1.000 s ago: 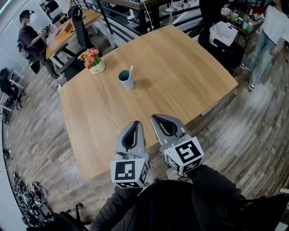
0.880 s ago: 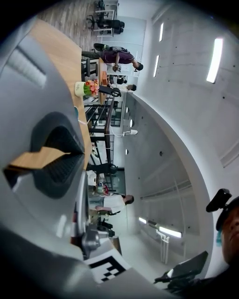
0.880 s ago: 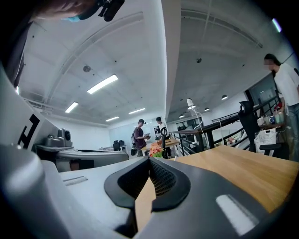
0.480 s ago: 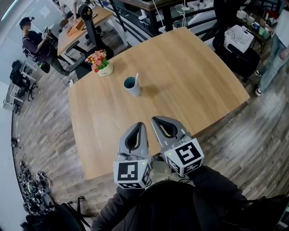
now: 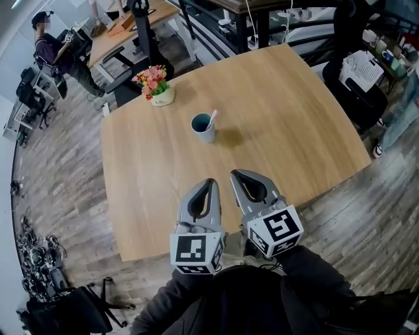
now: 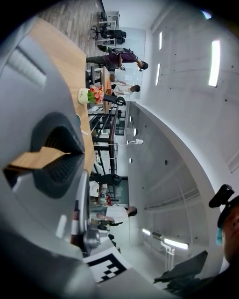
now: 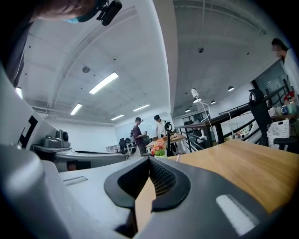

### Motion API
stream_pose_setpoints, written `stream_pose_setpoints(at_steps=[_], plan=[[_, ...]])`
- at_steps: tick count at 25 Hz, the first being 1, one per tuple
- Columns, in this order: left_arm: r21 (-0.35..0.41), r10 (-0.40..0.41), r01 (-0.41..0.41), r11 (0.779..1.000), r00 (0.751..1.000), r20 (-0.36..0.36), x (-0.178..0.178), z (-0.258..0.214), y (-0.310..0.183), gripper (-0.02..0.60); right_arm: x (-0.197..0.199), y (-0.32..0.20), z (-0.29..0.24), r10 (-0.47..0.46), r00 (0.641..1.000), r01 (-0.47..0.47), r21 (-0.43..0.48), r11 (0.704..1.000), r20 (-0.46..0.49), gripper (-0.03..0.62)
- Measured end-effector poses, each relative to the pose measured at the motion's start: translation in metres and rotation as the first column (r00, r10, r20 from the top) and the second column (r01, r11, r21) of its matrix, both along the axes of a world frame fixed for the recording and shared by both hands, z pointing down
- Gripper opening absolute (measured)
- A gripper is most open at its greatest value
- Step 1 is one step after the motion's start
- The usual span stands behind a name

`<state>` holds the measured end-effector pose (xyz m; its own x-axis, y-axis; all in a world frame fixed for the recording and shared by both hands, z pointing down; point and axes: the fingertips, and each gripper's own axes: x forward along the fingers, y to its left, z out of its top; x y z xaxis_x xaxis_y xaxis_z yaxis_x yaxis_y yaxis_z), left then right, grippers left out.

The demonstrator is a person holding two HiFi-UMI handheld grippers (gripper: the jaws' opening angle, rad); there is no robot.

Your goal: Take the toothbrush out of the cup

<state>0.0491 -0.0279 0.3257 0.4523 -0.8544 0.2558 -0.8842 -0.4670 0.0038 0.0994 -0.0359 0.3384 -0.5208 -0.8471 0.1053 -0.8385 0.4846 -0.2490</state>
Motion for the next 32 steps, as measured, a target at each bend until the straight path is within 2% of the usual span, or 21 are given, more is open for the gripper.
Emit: stream_pose_setpoints(at_steps=[6,11,18,21,26,32], plan=[[-0.030,-0.024,0.023,0.999,0.999,-0.049,-0.020,0.016,-0.034,0.008,-0.018,-0.034,0.015,-0.015,0.999,0.014,-0.030,0.999,-0.029,0.002],[-0.039,-0.046,0.042,0.998,0.994,-0.104,-0.041,0.017,-0.070,0.008,-0.044,-0.074,0.008,-0.041,0.997,0.040,-0.016,0.999,-0.068,0.003],[-0.068,-0.088,0.078,0.995,0.981,-0.170,-0.087,0.026,-0.118,0.008,-0.077,-0.127,0.007,-0.036,0.992,0.034,-0.021,0.999,-0.120,0.003],[-0.078,-0.090,0.078,0.994,0.981,-0.173,-0.098,0.027,-0.135,0.008,-0.084,-0.143,0.011,-0.025,0.992,0.019,-0.044,0.999,-0.122,0.003],[-0.083,-0.087,0.074,0.994,0.983,-0.161,-0.093,0.031,-0.154,0.008,-0.082,-0.159,0.021,-0.030,0.991,0.021,-0.072,0.997,-0.129,0.004],[-0.138,-0.116,0.098,0.986,0.984,-0.133,-0.084,0.054,-0.171,0.008,-0.069,-0.178,0.050,-0.045,0.993,0.030,-0.135,0.990,-0.111,0.005]])
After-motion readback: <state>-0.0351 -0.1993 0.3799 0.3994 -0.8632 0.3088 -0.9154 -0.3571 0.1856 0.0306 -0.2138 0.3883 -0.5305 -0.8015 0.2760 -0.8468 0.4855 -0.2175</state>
